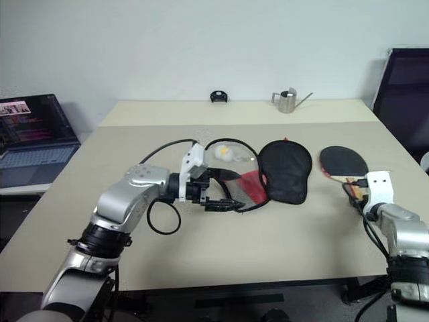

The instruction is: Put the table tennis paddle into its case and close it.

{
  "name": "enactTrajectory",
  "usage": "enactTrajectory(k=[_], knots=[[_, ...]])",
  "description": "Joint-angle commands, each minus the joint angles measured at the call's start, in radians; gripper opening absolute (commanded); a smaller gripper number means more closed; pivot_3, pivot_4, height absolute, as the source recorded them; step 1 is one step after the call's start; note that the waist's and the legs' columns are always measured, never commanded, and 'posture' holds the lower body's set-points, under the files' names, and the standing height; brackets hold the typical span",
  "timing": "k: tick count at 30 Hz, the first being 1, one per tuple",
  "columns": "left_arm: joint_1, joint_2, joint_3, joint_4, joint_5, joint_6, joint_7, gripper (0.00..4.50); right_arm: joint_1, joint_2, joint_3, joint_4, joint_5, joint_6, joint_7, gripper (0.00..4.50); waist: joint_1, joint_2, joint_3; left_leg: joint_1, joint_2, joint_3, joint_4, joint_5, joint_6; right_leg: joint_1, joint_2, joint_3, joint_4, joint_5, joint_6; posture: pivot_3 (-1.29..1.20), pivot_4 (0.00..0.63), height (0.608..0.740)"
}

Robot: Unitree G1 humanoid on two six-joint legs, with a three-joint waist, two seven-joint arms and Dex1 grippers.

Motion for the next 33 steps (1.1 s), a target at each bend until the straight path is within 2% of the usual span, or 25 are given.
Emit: enactTrajectory(k=[1, 9, 18, 32, 33], knots=[[0.006, 0.009, 0.016, -0.059, -0.024, 0.014, -0.001, 4.50, 0.091, 0.008, -0.009, -0.236, 0.067, 0.155, 0.024, 1.44, 0.003, 0.000, 0.000, 0.000, 0.000, 0.000, 0.000, 0.000, 0.000, 0.000, 0.000, 0.000, 0.000, 0.000, 0.000, 0.00, 0.150, 0.740], [0.014, -0.001, 0.007, -0.069, -0.025, 0.023, -0.003, 4.50, 0.240, 0.040, -0.121, -0.478, 0.112, 0.377, -0.011, 1.44, 0.018, 0.000, 0.000, 0.000, 0.000, -0.001, 0.000, 0.000, 0.000, 0.000, 0.001, -0.001, 0.000, 0.000, 0.000, 0.00, 0.150, 0.740], [0.011, -0.015, -0.001, -0.059, -0.021, 0.017, -0.005, 4.50, 0.393, 0.016, -0.244, -0.570, 0.112, 0.441, 0.003, 1.44, 0.041, -0.001, 0.000, -0.001, -0.001, -0.002, 0.000, 0.000, 0.000, 0.000, 0.001, -0.002, -0.001, 0.000, 0.000, 0.00, 0.150, 0.740], [0.008, -0.024, -0.004, -0.054, -0.020, 0.015, -0.011, 4.50, 0.405, 0.029, -0.248, -0.627, 0.119, 0.480, 0.010, 1.44, 0.050, -0.001, 0.000, -0.001, -0.001, -0.002, 0.000, 0.000, 0.000, 0.001, 0.004, -0.002, -0.001, 0.000, 0.000, 0.00, 0.150, 0.740], [0.008, -0.024, -0.004, -0.054, -0.020, 0.015, -0.010, 4.50, 0.401, 0.027, -0.249, -0.625, 0.120, 0.480, 0.011, 2.18, 0.050, -0.001, 0.000, -0.001, -0.001, -0.002, 0.000, 0.000, 0.000, 0.001, 0.004, -0.002, -0.001, 0.000, 0.000, 0.00, 0.150, 0.740]])
